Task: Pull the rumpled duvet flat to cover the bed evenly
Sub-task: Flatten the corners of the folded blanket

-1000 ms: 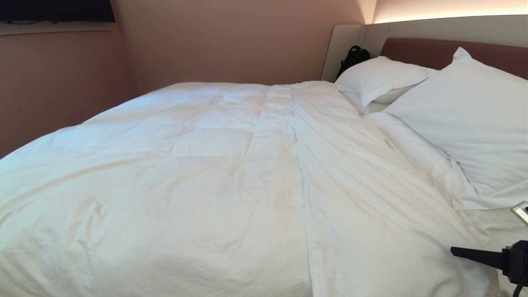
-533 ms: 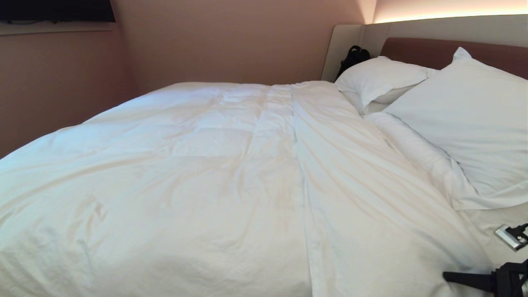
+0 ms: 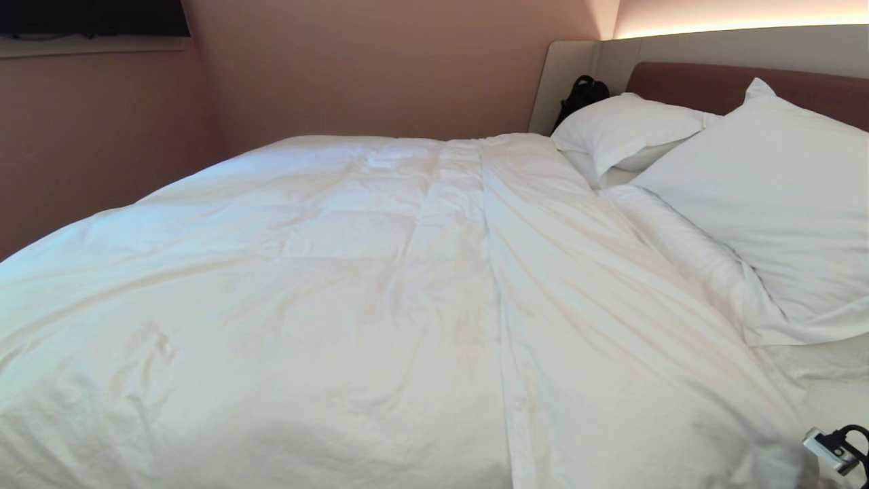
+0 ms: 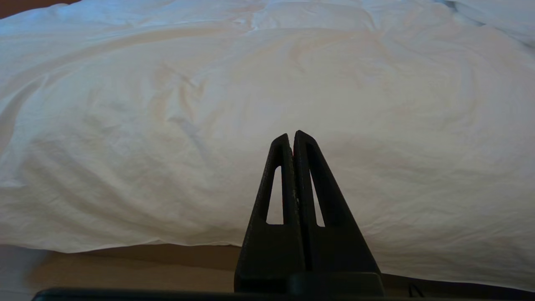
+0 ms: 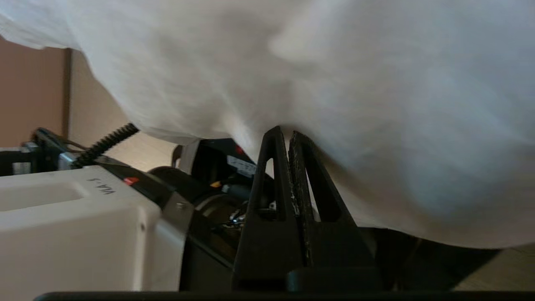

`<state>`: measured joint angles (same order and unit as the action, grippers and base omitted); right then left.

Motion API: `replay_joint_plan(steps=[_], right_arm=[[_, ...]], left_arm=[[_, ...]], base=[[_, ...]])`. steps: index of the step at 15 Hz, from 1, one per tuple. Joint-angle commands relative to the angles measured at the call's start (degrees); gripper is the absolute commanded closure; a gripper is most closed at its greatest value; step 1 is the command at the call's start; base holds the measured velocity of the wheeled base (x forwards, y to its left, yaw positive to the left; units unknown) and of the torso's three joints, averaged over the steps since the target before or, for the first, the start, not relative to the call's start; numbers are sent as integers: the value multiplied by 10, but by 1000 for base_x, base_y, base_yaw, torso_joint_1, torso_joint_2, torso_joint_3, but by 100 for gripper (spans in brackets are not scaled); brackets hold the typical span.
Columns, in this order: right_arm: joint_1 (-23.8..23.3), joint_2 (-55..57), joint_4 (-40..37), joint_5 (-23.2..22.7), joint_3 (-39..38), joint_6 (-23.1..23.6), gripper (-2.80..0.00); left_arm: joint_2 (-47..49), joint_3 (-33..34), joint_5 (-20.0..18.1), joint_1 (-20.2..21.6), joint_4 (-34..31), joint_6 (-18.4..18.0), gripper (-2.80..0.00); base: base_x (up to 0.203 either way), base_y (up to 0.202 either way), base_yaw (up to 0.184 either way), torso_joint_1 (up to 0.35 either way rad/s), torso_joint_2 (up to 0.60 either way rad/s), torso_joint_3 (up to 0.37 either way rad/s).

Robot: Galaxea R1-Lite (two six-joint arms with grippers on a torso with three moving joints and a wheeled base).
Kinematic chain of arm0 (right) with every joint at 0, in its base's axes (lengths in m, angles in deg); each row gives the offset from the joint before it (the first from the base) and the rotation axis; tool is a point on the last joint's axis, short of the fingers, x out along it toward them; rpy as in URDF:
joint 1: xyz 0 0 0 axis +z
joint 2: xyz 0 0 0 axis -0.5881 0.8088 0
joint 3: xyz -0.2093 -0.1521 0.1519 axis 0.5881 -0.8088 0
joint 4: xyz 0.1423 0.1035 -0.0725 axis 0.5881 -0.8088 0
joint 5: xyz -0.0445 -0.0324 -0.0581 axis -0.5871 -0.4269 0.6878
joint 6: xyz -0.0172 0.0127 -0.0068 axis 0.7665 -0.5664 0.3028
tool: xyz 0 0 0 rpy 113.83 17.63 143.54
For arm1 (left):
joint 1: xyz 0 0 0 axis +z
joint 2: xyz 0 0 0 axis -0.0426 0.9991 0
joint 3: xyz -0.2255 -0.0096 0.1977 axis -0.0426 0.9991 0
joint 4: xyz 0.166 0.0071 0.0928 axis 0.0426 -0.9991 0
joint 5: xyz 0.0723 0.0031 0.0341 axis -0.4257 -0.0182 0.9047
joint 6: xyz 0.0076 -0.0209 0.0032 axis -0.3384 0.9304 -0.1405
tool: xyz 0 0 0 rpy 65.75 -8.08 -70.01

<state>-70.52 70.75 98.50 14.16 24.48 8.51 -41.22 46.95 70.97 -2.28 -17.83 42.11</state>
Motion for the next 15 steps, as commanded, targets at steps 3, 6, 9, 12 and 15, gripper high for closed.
replay_joint_plan(steps=[3,6,9,12,15], right_arm=[[0,35,115,28,-25,1,0],[-1,95,205,65,-55,2,0],[-2,174,331,96,-86,8,0],[-5,181,346,106,-90,10,0],[-4,183,346,151,-90,15,0]], left_arm=[[0,0,0,0,0,0,0],[0,0,0,0,0,0,0],[0,0,0,0,0,0,0],[0,0,0,0,0,0,0],[0,0,0,0,0,0,0]], base=[[0,0,0,0,0,0],[0,0,0,0,0,0],[0,0,0,0,0,0],[0,0,0,0,0,0],[0,0,0,0,0,0]])
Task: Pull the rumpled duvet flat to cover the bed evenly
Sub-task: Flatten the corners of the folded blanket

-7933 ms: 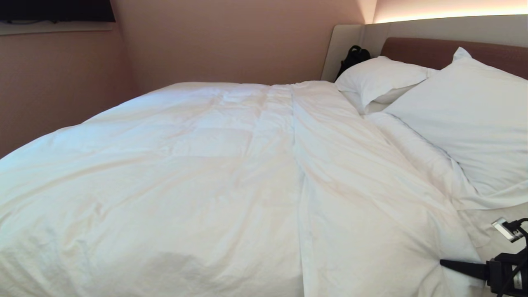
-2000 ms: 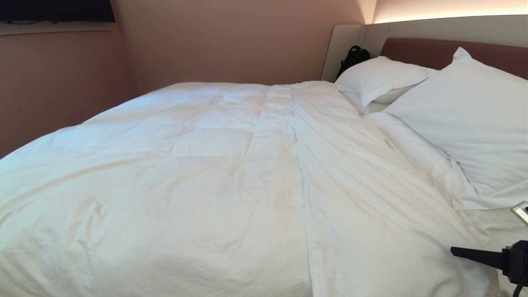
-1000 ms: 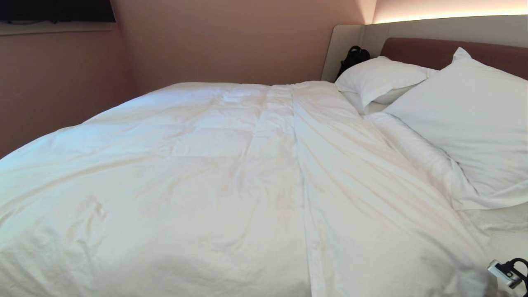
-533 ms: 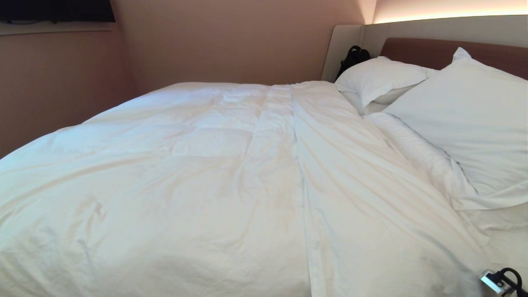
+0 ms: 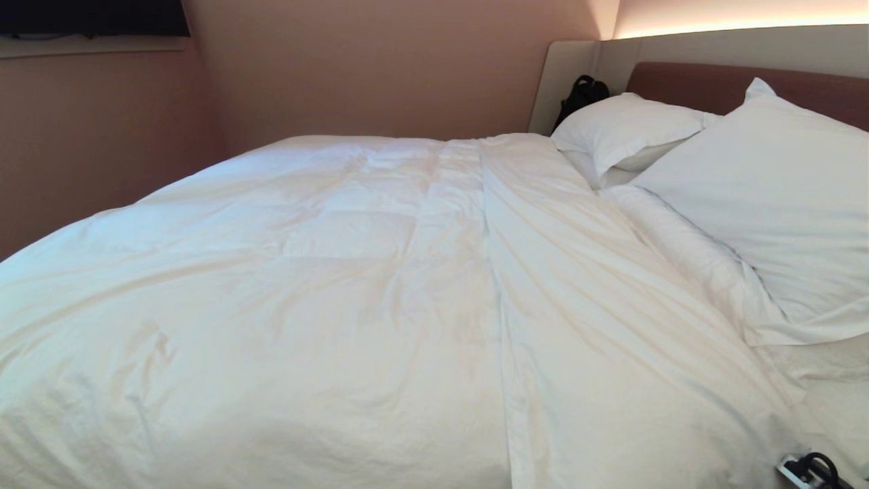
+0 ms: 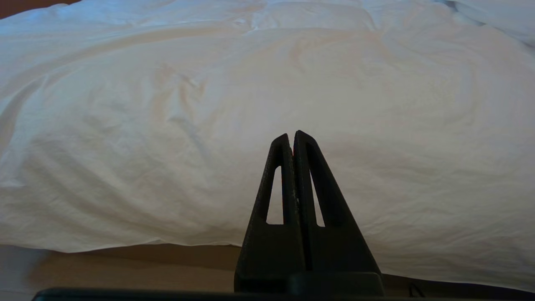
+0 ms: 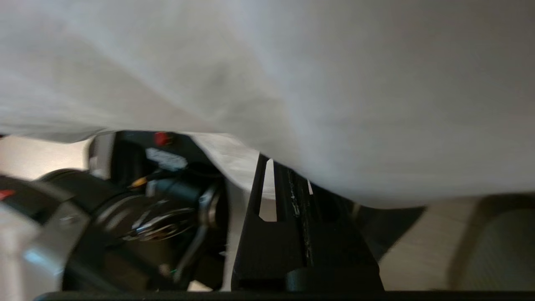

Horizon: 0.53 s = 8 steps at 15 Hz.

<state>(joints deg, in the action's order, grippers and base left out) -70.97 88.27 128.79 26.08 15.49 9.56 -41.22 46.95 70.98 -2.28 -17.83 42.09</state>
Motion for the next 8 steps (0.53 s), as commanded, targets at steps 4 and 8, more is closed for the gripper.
replay_joint_plan(steps=[4,8], right_arm=[[1,4,40,41,0,6,0],[1,-62,-29,42,0,7,0]], left_arm=[[0,0,0,0,0,0,0],[0,0,0,0,0,0,0]], base=[[0,0,0,0,0,0],[0,0,0,0,0,0]])
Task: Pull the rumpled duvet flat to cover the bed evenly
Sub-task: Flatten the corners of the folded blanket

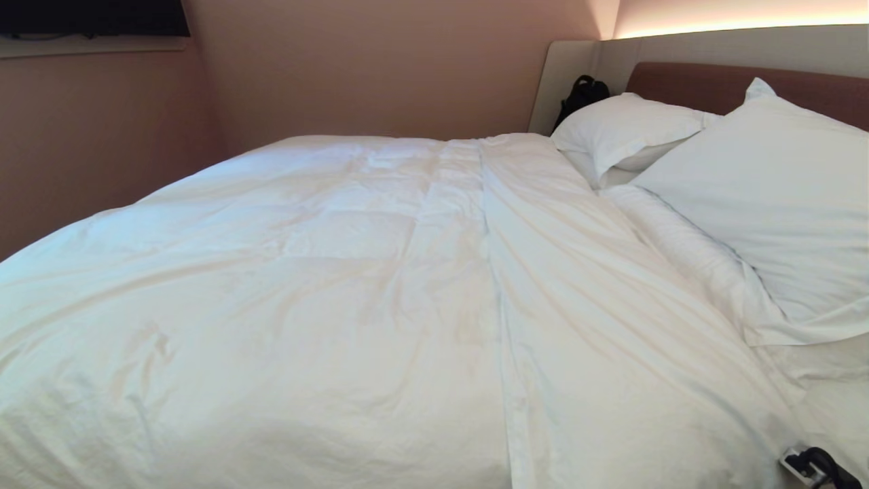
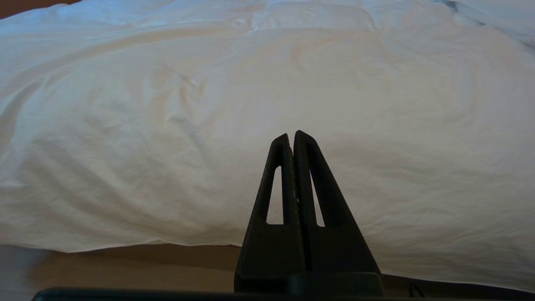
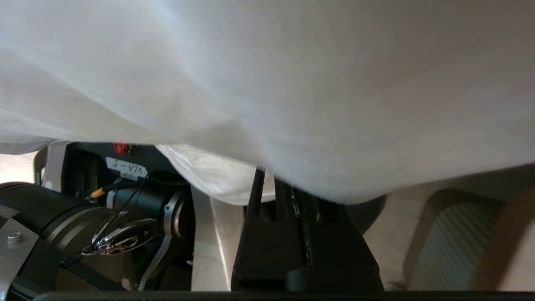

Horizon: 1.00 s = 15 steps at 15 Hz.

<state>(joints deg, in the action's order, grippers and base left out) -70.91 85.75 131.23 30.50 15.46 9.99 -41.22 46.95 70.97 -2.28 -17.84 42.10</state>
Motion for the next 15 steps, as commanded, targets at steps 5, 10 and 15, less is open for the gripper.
replay_joint_plan(steps=[5,10,15], right_arm=[[6,-111,-122,-4,0,5,0],[43,-324,-300,-7,6,7,0],[105,-527,-477,-30,78,-10,0]], left_arm=[[0,0,0,0,0,0,0],[0,0,0,0,0,0,0],[0,0,0,0,1,0,0]], base=[[0,0,0,0,0,0],[0,0,0,0,0,0],[0,0,0,0,0,0]])
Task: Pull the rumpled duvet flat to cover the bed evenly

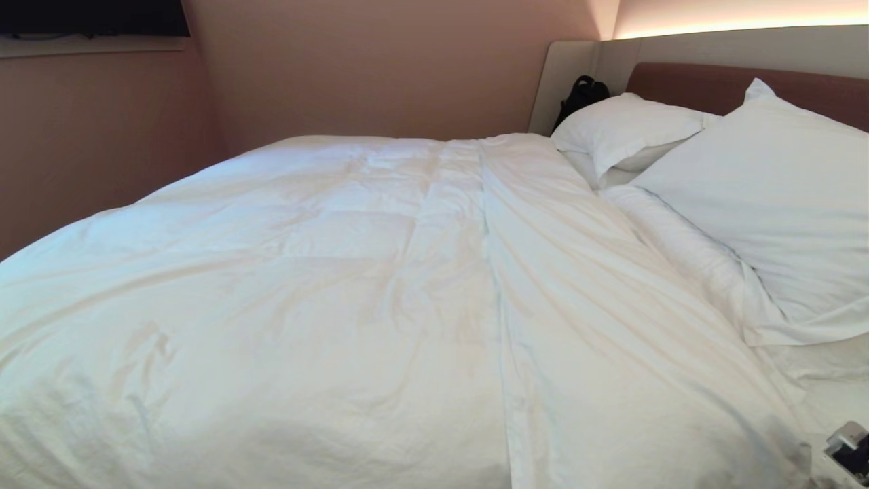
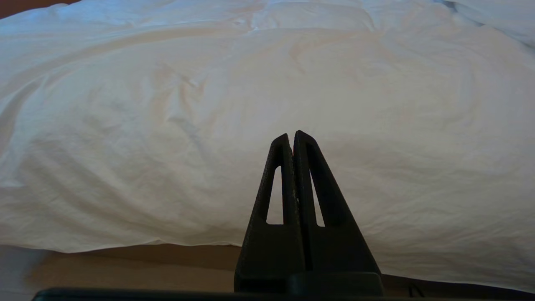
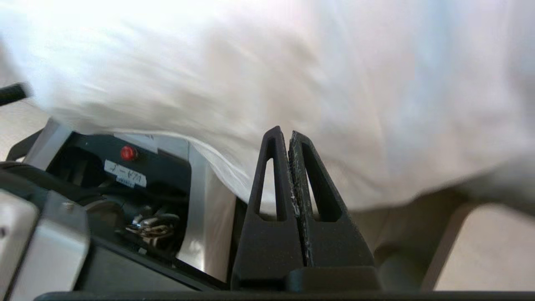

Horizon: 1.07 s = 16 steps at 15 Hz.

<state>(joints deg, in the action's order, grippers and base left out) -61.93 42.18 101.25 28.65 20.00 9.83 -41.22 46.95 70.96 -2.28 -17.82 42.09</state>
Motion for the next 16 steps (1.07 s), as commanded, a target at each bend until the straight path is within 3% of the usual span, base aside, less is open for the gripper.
replay_joint_plan(steps=[1,3,4,8,11,16], right_arm=[[19,-109,-211,-16,77,-23,0],[22,-136,-269,-20,171,-84,0],[23,-142,-283,-21,216,-138,0],[31,-148,-300,-22,355,-421,0],[63,-168,-307,-18,376,-469,0],[120,-247,-353,-19,384,-474,0]], left_arm=[[0,0,0,0,0,0,0],[0,0,0,0,0,0,0],[0,0,0,0,0,0,0],[0,0,0,0,0,0,0],[0,0,0,0,0,0,0],[0,0,0,0,0,0,0]], base=[[0,0,0,0,0,0],[0,0,0,0,0,0],[0,0,0,0,0,0],[0,0,0,0,0,0],[0,0,0,0,0,0],[0,0,0,0,0,0]])
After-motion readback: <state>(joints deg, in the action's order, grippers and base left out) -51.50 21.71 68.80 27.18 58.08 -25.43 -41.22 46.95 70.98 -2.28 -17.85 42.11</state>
